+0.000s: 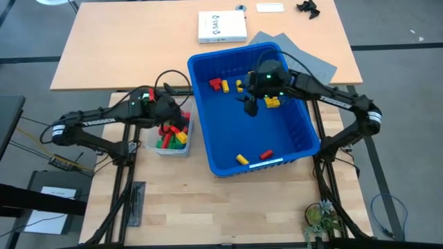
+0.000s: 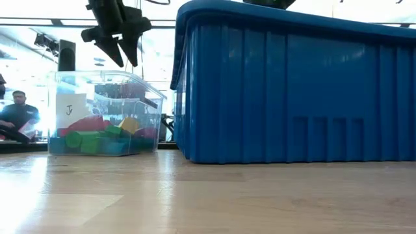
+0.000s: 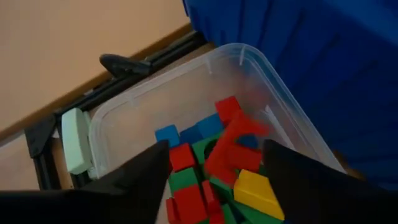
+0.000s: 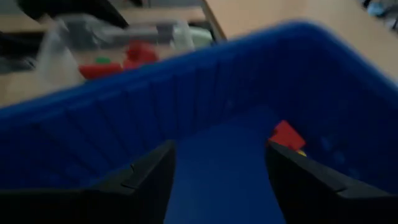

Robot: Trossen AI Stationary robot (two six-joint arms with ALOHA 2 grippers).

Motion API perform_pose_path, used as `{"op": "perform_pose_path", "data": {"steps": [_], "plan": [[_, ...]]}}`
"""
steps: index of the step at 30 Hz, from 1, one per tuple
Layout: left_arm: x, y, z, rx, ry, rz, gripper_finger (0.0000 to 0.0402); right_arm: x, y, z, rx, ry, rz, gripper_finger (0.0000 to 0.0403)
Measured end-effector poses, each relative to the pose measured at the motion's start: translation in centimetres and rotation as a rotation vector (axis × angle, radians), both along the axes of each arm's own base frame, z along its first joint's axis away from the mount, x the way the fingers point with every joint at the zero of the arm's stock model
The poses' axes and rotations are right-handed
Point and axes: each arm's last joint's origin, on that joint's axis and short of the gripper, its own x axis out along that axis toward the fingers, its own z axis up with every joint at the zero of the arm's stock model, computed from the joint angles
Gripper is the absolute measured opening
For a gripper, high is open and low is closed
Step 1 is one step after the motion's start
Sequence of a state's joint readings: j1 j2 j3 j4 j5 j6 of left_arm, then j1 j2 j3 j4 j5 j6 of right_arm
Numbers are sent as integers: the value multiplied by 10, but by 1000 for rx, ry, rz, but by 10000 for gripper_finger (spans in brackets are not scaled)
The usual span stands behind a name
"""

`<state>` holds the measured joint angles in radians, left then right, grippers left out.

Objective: Sort blocks
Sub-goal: Put the red block into the transparent bin

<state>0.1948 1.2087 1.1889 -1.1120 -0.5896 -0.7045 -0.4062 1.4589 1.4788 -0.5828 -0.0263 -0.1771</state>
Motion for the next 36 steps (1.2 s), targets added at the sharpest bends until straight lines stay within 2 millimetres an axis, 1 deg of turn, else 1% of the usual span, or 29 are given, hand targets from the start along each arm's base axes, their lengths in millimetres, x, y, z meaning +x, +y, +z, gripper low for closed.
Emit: {"op": "perform_pose_path", "data": {"steps": [3,6,9,12,14,16,19,24,29,33,36], "plan": [[0,1,0,-16,-5,5,300,6,-8,-12,10,52,-17,251],[1,0,3,-22,-21,-6,318,5,-17,-20,22,95,-37,251],[6,-4,16,0,-84,-48,320,3,-28,-21,16,89,-67,248],[17,-5,34,60,-213,-117,316,8,-42,-23,-5,31,-97,243],[26,-6,47,117,-304,-171,312,11,-51,-32,13,33,-116,240],[32,-6,58,172,-385,-220,310,18,-60,-40,5,-1,-130,238],[38,-6,65,202,-458,-268,309,31,-74,-57,31,-34,-164,235],[37,-6,63,193,-439,-271,309,58,-96,-97,88,-68,-231,229],[40,-6,55,172,-379,-275,309,79,-119,-138,131,-23,-270,228],[44,-5,52,169,-361,-278,309,94,-144,-152,141,-1,-296,228],[46,-5,49,168,-339,-285,309,103,-163,-163,163,50,-318,228]]}}
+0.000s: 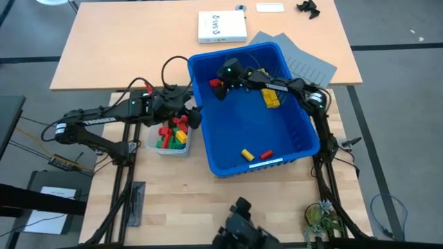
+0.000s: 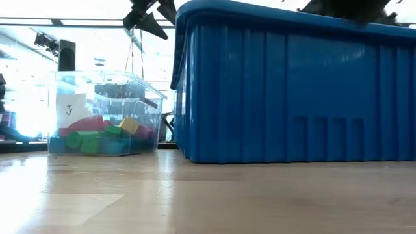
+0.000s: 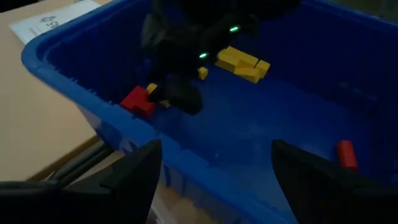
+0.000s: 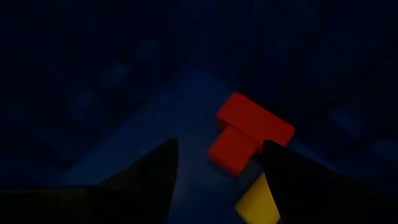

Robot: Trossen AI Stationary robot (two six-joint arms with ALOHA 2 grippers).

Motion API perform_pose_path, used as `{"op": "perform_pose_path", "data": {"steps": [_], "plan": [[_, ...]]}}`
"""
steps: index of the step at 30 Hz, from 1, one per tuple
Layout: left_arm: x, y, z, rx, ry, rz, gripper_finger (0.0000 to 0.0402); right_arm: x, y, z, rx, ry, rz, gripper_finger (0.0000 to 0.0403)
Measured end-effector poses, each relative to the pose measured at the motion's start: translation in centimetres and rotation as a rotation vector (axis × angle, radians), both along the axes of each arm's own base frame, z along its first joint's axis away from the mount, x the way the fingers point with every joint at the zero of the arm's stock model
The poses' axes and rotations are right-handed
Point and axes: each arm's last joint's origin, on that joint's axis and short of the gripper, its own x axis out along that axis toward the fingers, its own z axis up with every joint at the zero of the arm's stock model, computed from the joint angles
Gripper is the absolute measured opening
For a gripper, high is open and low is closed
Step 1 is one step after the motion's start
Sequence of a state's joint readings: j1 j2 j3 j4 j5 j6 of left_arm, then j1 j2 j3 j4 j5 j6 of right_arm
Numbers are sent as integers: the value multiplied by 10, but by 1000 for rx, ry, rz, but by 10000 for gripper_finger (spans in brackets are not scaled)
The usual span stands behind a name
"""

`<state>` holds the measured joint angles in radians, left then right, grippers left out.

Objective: Sort blocks
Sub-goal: Put the red block into the transparent bin

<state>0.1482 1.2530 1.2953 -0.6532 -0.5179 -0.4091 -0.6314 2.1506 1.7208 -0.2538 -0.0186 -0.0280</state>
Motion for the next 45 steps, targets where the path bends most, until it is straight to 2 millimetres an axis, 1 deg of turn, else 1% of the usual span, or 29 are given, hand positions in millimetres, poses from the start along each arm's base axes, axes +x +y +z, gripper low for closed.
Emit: {"op": "perform_pose_path", "data": {"steps": [5,8,10,15,17,19,22,24,26,29,39,41,45], "plan": [[2,0,0,6,2,-4,309,10,-28,-13,27,36,-31,228],[2,0,0,7,-5,-3,309,13,-38,-28,51,70,-41,228],[2,0,0,7,-2,-4,309,15,-41,-36,56,89,-23,228],[2,0,0,-1,-11,2,309,15,-41,-40,44,129,2,228],[2,0,0,-8,-18,8,309,14,-39,-39,45,154,20,228],[2,0,0,-9,-18,8,309,9,-34,-37,74,210,42,228],[2,0,0,-10,-19,9,309,0,-28,-40,119,319,73,228],[2,-1,0,-10,-18,6,309,-6,-23,-35,147,373,88,228],[2,-1,0,-9,-18,5,309,-11,-20,-30,168,405,96,228],[2,-1,0,-9,-19,2,309,-15,-16,-31,199,444,104,228],[2,-1,0,-9,-17,2,309,-7,-22,-23,128,343,112,228],[2,-1,0,-8,-18,1,310,-4,-24,-24,108,314,115,228],[2,-1,0,-8,-19,1,309,-3,-24,-35,88,294,121,228]]}}
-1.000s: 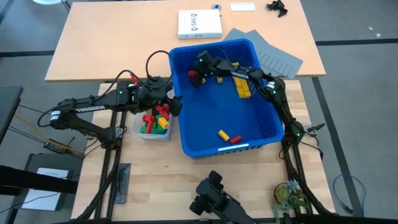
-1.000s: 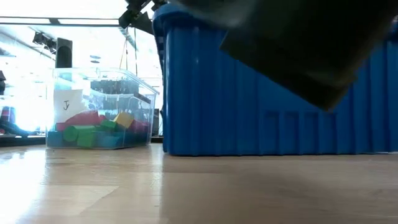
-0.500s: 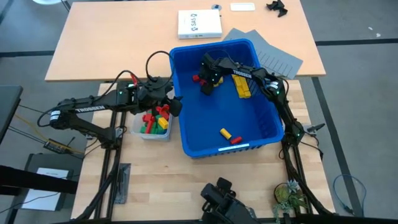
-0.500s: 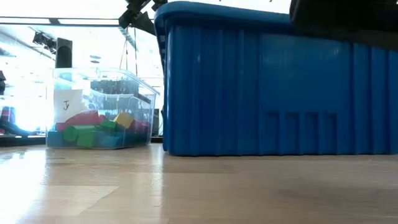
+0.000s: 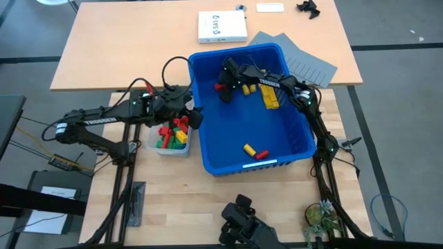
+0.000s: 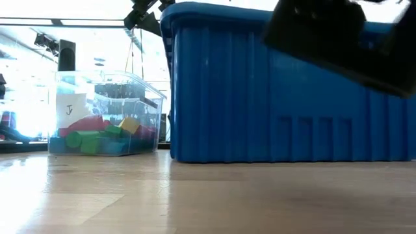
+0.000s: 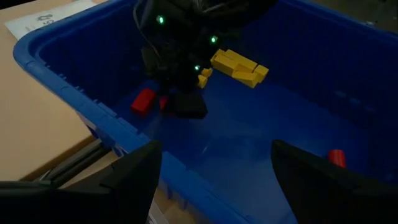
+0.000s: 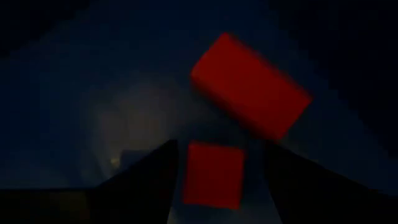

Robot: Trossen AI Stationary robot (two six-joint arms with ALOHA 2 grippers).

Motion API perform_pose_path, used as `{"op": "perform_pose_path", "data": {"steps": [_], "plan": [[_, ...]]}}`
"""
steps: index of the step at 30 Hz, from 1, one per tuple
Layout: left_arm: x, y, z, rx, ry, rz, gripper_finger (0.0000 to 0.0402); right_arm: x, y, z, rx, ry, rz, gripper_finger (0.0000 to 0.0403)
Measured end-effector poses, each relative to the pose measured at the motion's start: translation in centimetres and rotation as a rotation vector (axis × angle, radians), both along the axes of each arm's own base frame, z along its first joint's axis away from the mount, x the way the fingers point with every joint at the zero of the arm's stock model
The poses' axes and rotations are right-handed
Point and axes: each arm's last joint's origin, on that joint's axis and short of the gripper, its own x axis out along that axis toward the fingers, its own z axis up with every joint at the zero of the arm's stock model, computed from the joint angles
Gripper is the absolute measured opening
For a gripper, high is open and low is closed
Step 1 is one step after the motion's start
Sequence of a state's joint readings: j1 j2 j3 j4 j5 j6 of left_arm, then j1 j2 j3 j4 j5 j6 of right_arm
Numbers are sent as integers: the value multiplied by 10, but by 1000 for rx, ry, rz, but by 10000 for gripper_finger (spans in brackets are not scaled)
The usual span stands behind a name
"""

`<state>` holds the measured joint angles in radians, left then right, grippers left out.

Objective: Sort blocks
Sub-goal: Put the red block into the transparent bin

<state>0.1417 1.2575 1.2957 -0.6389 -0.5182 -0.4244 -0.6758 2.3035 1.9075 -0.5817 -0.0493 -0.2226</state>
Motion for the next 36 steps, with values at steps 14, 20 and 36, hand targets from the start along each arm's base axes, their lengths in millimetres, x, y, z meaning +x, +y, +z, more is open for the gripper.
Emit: {"op": "perform_pose_path", "data": {"steps": [14,20,36], "plan": [[1,0,2,2,-27,2,310,-4,4,-26,-18,0,36,127],[4,1,0,-1,-19,3,310,-7,8,-17,-29,24,71,127],[16,-38,10,180,-62,-112,310,-42,92,149,-92,-166,185,127]]}}
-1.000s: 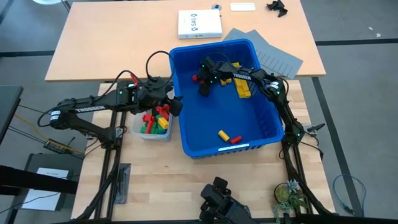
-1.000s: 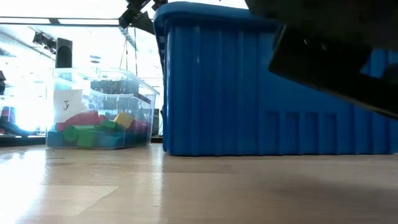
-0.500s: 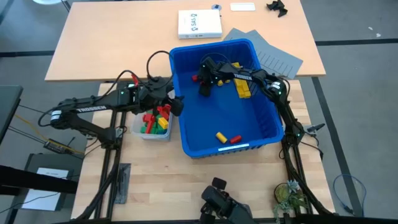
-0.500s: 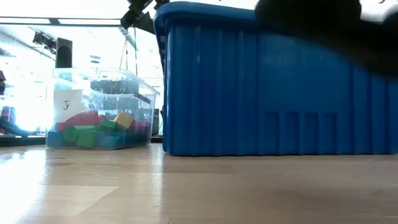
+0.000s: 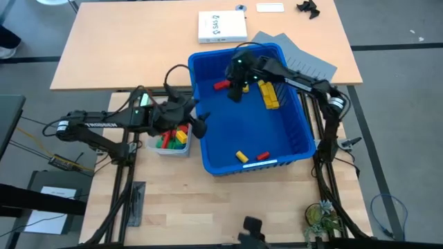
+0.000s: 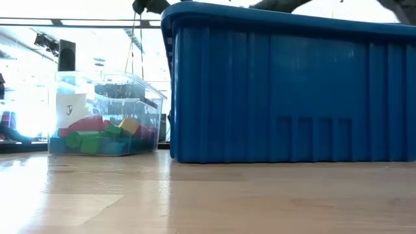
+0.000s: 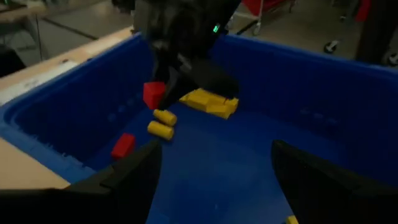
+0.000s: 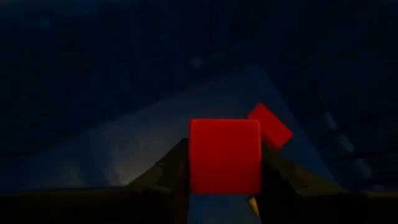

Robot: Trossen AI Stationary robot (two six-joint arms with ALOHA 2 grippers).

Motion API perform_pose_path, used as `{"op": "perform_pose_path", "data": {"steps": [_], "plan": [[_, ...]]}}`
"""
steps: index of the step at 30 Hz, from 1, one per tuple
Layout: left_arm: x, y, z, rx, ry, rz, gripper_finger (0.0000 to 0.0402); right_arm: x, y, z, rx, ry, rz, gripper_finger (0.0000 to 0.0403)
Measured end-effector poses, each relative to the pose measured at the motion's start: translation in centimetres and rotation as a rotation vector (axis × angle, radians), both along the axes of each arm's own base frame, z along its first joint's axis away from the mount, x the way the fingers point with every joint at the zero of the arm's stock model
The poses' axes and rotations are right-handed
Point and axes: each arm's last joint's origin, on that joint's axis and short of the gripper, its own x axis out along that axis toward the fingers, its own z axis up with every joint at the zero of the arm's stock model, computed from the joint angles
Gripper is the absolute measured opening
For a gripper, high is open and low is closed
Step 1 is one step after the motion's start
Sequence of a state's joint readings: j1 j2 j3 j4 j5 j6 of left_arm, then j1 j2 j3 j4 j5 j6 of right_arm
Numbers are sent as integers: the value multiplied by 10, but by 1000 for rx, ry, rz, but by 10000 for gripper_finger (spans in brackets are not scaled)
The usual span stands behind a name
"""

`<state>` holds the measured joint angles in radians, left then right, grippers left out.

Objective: Sort blocks
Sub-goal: Put the red block into the transparent bin

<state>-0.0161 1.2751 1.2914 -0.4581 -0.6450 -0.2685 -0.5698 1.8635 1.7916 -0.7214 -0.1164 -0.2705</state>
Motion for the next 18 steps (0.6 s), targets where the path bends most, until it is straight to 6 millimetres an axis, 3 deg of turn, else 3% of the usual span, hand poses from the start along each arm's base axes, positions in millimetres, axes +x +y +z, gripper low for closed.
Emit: {"op": "perform_pose_path", "data": {"steps": [5,8,14,18], "plan": [[2,-24,0,63,-45,-46,310,-13,42,45,21,-120,81,127],[3,-36,0,114,-49,-67,309,-18,67,61,67,-197,137,127],[7,-58,-4,272,-32,-109,309,-25,122,59,183,-350,260,127],[11,-65,-8,344,-14,-147,310,-31,145,53,228,-519,282,127]]}}
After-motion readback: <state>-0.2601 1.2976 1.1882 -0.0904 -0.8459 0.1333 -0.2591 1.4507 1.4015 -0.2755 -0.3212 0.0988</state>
